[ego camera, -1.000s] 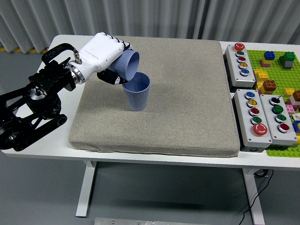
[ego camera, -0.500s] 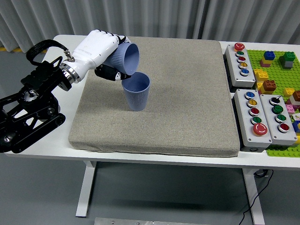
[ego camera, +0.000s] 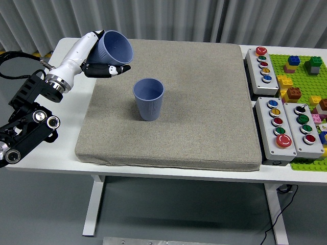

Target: Pick cup pour cup place

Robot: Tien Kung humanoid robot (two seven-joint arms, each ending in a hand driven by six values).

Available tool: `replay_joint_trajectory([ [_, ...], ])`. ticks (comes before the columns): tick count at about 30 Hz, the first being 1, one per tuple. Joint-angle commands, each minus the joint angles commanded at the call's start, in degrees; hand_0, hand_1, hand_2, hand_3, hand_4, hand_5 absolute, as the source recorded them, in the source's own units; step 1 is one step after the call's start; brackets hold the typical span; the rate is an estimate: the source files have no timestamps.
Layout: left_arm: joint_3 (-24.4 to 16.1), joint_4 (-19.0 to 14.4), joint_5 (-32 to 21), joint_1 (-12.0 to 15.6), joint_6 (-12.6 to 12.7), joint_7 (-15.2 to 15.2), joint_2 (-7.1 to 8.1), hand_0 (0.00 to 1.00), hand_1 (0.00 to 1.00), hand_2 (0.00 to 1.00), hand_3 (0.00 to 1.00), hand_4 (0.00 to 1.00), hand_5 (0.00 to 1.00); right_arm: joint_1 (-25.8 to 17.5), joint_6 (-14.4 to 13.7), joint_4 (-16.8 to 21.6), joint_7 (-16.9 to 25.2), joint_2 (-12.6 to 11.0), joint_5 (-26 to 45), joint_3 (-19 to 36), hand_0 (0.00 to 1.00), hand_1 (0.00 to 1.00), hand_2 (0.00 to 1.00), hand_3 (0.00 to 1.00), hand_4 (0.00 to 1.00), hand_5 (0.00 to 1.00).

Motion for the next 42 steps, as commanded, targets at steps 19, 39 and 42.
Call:
replay_joint_trajectory([
  [19, -3.62, 3.24, -21.67, 10.12, 18.62, -18.56, -11.77, 0.503, 0.481, 0.494, 0.506, 0.781, 0.223, -0.47, 0.20, 0.04, -0.11, 0.44, -1.01, 0.65, 0.642, 0.601, 0.509, 0.583, 0.002, 0.002],
  [39, 5.38, 10.95, -32.34, 12.46, 15.85, -27.28, -14.30, 0.573, 0.527, 0.508, 0.507, 0.783, 0.266, -0.62, 0.52, 0.06, -0.14, 0.68, -1.90, 0.98, 0.642, 0.602, 0.509, 0.582, 0.002, 0.002],
  [42, 5.95, 11.73, -33.86, 12.79, 15.45, -27.85, -14.56, 0.573, 0.527, 0.508, 0.507, 0.783, 0.266, -0.64, 0.61, 0.07, -0.19, 0.72, -2.20, 1.09, 0.642, 0.602, 0.509, 0.582, 0.002, 0.002],
])
